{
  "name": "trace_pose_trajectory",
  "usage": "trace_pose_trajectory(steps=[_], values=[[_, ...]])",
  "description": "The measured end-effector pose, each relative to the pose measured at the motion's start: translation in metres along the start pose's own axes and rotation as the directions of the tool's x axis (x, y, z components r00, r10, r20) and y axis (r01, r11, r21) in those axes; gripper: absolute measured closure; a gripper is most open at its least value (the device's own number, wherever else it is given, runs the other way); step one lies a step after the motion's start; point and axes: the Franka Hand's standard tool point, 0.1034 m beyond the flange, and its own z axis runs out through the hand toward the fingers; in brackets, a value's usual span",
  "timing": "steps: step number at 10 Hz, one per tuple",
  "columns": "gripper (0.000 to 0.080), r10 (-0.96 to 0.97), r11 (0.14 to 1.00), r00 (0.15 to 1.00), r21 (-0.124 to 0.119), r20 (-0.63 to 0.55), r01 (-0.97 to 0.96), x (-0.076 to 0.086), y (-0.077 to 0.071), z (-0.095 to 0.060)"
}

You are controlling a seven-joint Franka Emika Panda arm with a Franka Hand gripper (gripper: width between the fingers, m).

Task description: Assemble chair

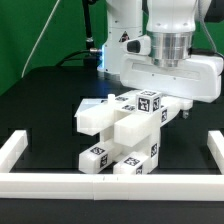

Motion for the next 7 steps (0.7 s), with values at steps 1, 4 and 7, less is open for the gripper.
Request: trace_pose_trajectory(steps=[1, 4, 7], values=[[0.0151, -0.028, 1.0, 1.0, -0.002, 0.001, 0.028, 0.002, 0.007, -0.001], [0.0151, -0.143, 0.99, 0.989, -0.007, 0.031, 0.143, 0.012, 0.036, -0.006], [0.0151, -0.171, 0.985, 0.984, -0.014, 0.044, 0.171, 0.002, 0.045, 0.0]])
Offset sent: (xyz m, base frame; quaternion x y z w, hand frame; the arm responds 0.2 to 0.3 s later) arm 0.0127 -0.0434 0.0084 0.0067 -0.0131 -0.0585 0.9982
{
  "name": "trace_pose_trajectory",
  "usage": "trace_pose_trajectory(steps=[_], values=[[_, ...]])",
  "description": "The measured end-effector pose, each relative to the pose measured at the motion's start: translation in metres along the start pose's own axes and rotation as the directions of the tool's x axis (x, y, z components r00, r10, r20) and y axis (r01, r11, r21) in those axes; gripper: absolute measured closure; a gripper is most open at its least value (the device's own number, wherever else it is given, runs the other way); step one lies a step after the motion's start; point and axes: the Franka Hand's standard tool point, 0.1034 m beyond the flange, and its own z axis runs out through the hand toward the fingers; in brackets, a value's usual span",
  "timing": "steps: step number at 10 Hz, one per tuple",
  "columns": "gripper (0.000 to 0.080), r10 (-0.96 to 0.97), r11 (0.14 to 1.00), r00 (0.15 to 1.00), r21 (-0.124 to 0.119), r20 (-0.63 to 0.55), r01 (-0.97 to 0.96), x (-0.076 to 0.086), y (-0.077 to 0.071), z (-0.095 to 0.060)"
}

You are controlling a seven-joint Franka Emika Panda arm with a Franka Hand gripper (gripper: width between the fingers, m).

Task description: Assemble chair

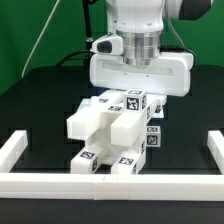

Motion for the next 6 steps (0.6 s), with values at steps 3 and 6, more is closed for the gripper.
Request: trace_pose_trajectory(steps=[3, 6], values=[[0.0151, 0.0, 1.0, 1.0, -0.003, 0.003, 0.0, -0.011, -0.009, 0.003], [0.0151, 0.031, 0.999, 0.999, 0.008, 0.013, -0.031, -0.014, -0.023, -0.003]])
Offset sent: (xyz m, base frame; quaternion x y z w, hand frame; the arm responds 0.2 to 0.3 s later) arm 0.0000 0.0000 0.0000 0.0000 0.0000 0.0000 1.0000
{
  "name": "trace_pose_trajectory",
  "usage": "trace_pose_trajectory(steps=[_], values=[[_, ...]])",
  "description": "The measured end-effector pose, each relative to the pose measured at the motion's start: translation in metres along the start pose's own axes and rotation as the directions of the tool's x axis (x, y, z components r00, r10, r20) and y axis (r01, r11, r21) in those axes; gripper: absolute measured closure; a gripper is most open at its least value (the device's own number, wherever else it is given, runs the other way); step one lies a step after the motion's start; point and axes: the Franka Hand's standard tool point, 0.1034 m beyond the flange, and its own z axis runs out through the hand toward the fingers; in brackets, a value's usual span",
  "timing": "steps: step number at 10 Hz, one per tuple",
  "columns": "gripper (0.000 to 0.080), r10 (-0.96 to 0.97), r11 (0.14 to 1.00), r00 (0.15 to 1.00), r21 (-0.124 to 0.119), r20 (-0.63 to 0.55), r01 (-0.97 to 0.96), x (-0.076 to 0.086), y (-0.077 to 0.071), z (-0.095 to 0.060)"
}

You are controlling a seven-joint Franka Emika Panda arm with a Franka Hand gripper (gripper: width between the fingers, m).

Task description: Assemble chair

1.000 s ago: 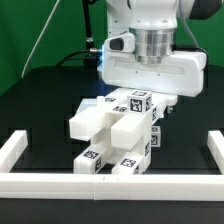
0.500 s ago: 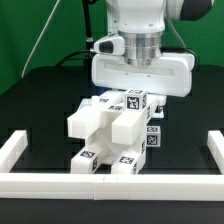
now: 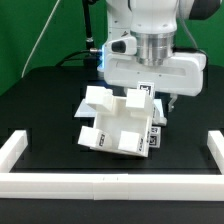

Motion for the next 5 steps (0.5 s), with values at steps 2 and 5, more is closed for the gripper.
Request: trace_pose_trajectory(steps=[2, 5], values=[[0.0151, -0.033, 0.999, 0.999, 0.002, -0.013, 0.033, 0.01, 0.002, -0.003], [0.0151, -0.043, 0.999, 0.999, 0.001, -0.034, 0.043, 0.031, 0.019, -0.009]])
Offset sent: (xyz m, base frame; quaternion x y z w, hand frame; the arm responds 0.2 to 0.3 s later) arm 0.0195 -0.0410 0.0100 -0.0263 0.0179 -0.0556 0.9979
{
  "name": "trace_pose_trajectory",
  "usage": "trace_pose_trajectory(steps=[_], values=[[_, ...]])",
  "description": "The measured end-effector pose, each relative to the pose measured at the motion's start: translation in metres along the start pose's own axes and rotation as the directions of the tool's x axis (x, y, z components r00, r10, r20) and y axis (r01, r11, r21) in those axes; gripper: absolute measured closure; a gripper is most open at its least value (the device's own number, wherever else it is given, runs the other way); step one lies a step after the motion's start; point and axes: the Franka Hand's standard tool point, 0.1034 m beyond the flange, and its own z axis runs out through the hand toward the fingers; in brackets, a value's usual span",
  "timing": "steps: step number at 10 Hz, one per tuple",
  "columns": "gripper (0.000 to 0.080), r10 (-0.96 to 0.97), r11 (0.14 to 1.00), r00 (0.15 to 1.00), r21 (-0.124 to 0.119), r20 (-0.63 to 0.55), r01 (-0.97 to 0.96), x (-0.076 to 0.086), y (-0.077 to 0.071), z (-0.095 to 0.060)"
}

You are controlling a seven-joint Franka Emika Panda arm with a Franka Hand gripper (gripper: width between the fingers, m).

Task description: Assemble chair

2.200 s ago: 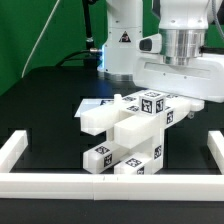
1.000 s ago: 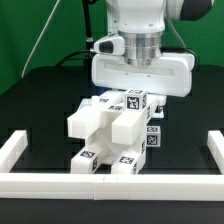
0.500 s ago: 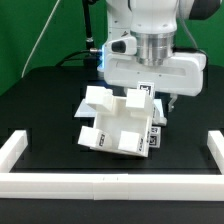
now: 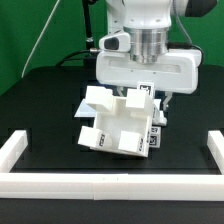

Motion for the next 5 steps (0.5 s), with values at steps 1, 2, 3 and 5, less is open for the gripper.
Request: trace_pose_trajectory(steps=[1, 2, 3, 5], values=[[0.0151, -0.006, 1.0, 1.0, 0.0, -0.008, 0.006, 0.01, 0.004, -0.003], [0.0151, -0.019, 1.0, 1.0, -0.002, -0.017, 0.019, 0.017, 0.012, -0.005], [0.0151, -0.045, 0.999, 0.999, -0.01, -0.021, 0.044, 0.023, 0.027, -0.004], [0.0151, -0.099, 0.994, 0.994, -0.041, -0.037, 0.098, 0.037, 0.069, 0.005]])
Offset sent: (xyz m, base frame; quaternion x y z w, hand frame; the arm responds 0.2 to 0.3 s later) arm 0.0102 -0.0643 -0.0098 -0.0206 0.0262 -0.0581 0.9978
